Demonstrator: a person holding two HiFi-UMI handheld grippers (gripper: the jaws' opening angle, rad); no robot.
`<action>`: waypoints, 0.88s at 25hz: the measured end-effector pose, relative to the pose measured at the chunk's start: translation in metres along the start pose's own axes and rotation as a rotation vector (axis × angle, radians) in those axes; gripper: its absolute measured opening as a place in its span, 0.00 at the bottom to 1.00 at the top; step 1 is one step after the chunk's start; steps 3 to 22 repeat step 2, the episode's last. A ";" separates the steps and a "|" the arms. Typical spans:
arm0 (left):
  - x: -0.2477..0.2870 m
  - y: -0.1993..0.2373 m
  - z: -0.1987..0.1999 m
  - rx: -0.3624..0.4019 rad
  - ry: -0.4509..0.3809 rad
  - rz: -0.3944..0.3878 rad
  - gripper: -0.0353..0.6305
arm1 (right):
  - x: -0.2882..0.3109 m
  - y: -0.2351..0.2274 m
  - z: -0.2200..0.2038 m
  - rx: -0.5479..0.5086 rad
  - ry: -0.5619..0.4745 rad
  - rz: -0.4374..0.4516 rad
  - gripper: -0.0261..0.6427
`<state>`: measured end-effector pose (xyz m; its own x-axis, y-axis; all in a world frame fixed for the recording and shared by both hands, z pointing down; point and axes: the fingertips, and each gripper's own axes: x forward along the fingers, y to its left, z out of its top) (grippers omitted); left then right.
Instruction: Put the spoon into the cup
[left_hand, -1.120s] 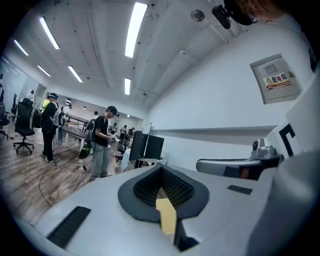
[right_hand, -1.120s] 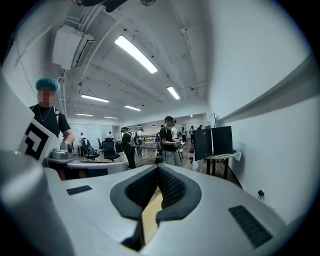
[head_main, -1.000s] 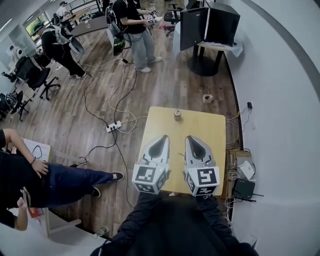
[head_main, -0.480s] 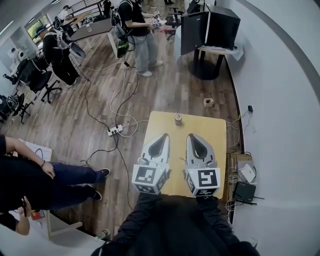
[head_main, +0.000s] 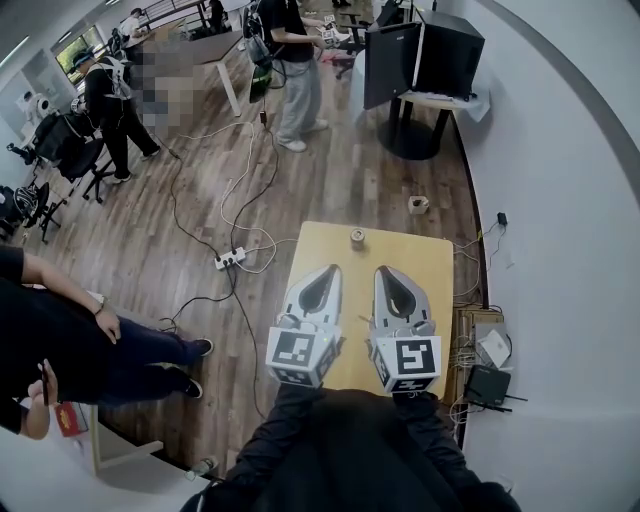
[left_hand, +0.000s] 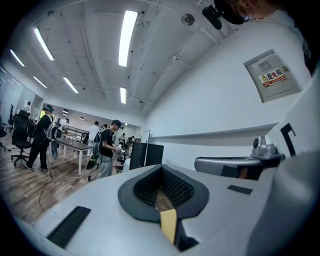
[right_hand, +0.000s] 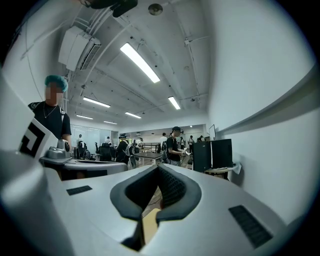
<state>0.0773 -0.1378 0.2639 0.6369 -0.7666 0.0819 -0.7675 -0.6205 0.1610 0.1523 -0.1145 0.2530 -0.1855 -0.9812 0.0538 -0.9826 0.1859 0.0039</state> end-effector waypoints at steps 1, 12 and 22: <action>0.001 0.000 0.000 0.002 0.001 -0.001 0.10 | 0.001 0.000 0.000 -0.001 0.000 0.001 0.07; 0.002 0.000 0.000 0.005 0.002 -0.002 0.10 | 0.001 0.000 0.000 -0.003 -0.001 0.002 0.07; 0.002 0.000 0.000 0.005 0.002 -0.002 0.10 | 0.001 0.000 0.000 -0.003 -0.001 0.002 0.07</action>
